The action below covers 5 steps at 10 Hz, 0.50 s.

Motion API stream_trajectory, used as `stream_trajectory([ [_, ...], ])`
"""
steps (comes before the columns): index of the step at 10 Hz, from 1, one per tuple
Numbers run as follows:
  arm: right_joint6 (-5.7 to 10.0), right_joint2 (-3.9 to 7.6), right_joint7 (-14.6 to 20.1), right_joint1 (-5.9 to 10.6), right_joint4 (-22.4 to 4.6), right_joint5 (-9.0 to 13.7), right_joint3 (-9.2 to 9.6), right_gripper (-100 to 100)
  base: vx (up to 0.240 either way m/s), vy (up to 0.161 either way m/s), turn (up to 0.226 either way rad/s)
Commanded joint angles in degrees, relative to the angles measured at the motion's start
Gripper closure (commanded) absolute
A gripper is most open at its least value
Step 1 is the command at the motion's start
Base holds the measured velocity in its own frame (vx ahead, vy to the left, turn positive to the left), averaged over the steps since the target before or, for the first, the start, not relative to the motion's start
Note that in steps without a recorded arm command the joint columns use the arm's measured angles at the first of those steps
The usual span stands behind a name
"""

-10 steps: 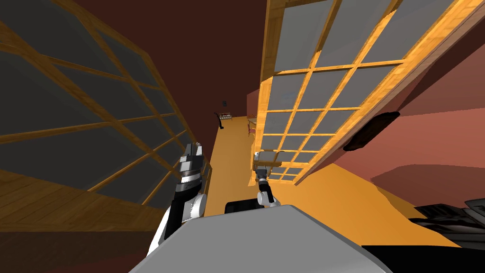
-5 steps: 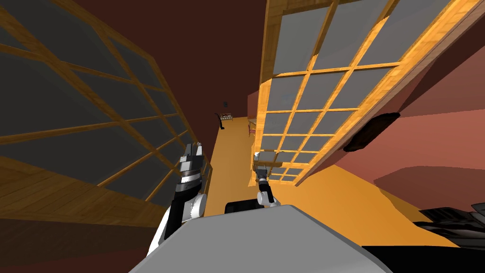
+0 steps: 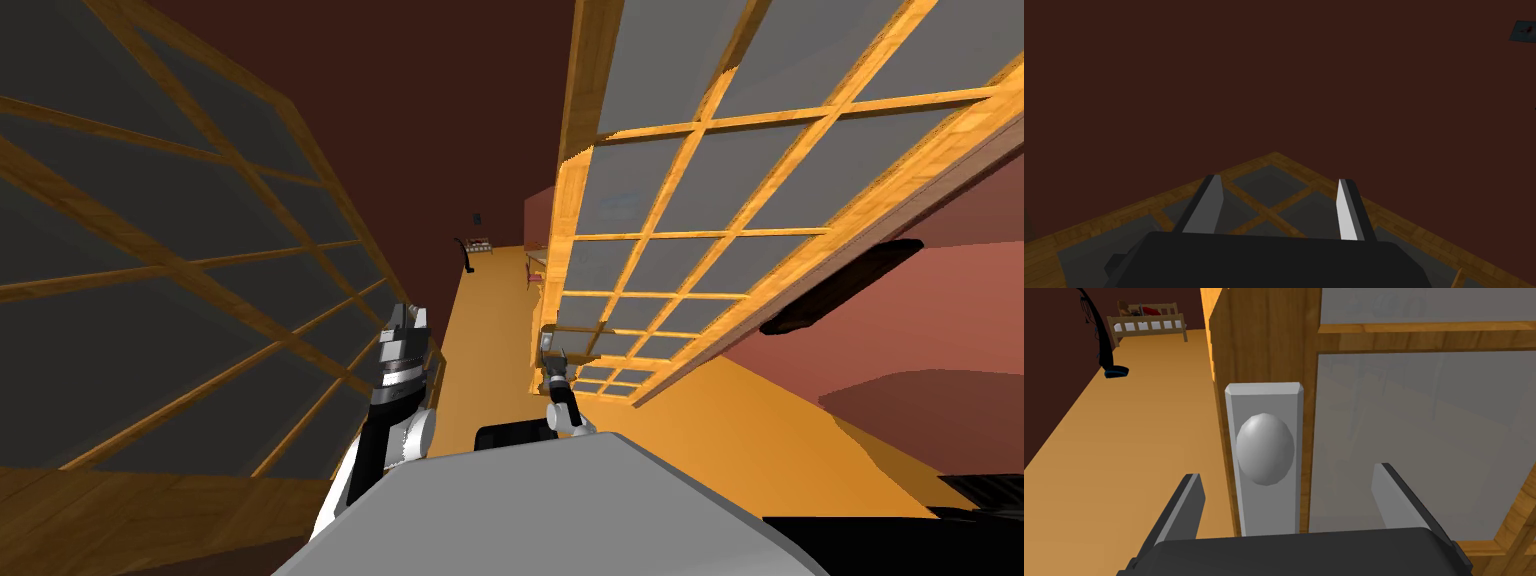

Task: Push the door open

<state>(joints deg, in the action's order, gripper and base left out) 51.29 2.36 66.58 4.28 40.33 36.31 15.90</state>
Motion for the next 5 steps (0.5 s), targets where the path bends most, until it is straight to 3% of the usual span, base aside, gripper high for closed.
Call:
stream_trajectory([
  [1,-0.03,-0.13,0.1,-0.04,0.1,0.1,-0.15,-100,0.205,-0.025,0.022],
  [3,0.05,-1.19,0.3,0.09,0.0,0.2,-0.34,-100,0.175,-0.025,0.024],
  [4,0.02,-0.9,0.2,-0.01,0.1,0.2,-0.26,-100,0.068,-0.01,-0.001],
  [5,0.02,-0.9,0.2,-0.01,0.1,0.2,-0.26,100,-0.014,0.004,-0.003],
])
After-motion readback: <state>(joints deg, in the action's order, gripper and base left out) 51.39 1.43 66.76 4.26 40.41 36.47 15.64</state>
